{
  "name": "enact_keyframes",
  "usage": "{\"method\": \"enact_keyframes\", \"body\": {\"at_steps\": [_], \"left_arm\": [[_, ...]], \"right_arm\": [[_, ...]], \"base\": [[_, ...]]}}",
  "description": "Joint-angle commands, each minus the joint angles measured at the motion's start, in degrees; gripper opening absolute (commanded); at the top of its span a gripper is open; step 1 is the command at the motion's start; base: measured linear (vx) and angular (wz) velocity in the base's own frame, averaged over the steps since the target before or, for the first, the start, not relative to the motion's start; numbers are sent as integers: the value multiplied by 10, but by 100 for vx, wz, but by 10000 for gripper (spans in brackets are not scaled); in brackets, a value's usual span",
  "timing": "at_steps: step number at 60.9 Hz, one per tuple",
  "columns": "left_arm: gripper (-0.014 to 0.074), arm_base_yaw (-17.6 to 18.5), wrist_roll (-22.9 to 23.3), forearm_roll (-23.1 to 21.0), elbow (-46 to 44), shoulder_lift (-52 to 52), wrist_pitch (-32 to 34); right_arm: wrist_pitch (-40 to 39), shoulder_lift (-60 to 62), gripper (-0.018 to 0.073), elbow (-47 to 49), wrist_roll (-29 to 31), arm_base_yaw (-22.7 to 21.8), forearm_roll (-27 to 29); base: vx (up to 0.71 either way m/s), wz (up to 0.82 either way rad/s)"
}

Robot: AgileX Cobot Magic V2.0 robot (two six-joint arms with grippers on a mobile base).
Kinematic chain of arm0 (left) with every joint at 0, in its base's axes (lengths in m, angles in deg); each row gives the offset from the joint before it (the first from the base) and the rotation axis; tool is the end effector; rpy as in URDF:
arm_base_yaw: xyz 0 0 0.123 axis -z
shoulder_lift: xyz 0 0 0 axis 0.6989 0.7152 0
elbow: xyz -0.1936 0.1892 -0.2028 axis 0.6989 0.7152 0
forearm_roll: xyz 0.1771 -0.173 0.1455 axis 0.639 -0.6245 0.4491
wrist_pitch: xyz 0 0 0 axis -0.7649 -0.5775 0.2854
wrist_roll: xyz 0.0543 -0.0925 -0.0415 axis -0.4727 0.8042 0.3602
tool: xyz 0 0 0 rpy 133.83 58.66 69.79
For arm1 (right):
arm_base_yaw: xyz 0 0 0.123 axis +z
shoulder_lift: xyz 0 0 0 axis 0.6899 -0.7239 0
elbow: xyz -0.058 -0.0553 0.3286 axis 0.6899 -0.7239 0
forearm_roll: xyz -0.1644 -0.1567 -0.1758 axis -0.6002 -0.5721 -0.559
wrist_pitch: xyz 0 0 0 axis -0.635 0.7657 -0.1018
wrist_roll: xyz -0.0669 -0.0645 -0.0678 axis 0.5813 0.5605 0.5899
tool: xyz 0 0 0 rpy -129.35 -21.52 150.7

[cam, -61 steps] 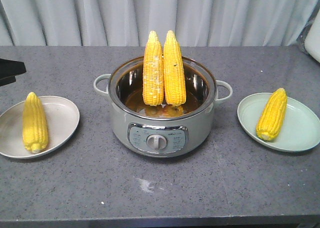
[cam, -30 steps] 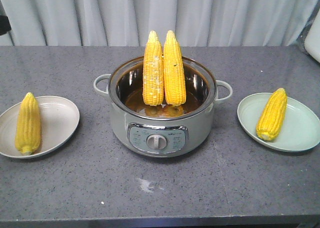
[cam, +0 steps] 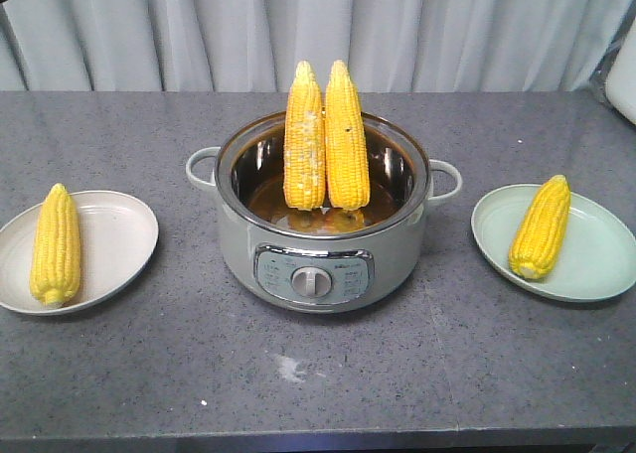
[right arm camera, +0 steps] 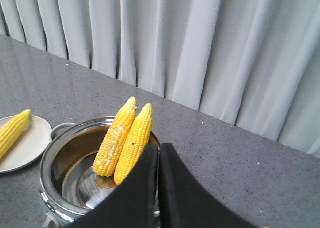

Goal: Distribute corn equally
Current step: 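Open the left gripper and withdraw it from the cream plate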

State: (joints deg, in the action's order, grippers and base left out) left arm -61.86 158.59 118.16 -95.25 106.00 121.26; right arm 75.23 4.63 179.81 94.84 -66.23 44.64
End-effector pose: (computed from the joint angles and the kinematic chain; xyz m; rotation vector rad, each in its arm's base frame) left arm 0.2141 -0.0449 0.5287 0.6206 1.5784 -0.8050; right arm 0.1948 0.0124 0.6043 -0.4553 1.8172 0.3583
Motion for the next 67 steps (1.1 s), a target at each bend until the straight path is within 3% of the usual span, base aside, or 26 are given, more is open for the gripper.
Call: {"method": "enact_keyframes", "body": {"at_steps": [1, 8, 22, 34, 50, 58, 67], "left_arm": [[145, 7, 4, -40, -18, -25, 71], [145, 7, 2, -40, -18, -35, 68], [145, 7, 9, -52, -18, -36, -1], [145, 7, 44, 22, -18, -36, -132], [145, 7, 44, 24, -18, -36, -115], [145, 7, 44, 16, -18, -36, -107], [145, 7, 44, -4, -18, -36, -103]], "right_arm": [[7, 6, -4, 11, 3, -2, 36], [7, 6, -4, 11, 3, -2, 38], [6, 6, -4, 11, 3, -2, 45], [-11, 5, -4, 11, 6, -2, 56], [-11, -24, 6, 11, 63, -2, 157], [-9, -47, 85, 11, 107, -2, 217], [-21, -73, 335, 13, 110, 0, 241]], "base": [[0, 0], [0, 0], [0, 0], [0, 0], [0, 0], [0, 0], [0, 0]]}}
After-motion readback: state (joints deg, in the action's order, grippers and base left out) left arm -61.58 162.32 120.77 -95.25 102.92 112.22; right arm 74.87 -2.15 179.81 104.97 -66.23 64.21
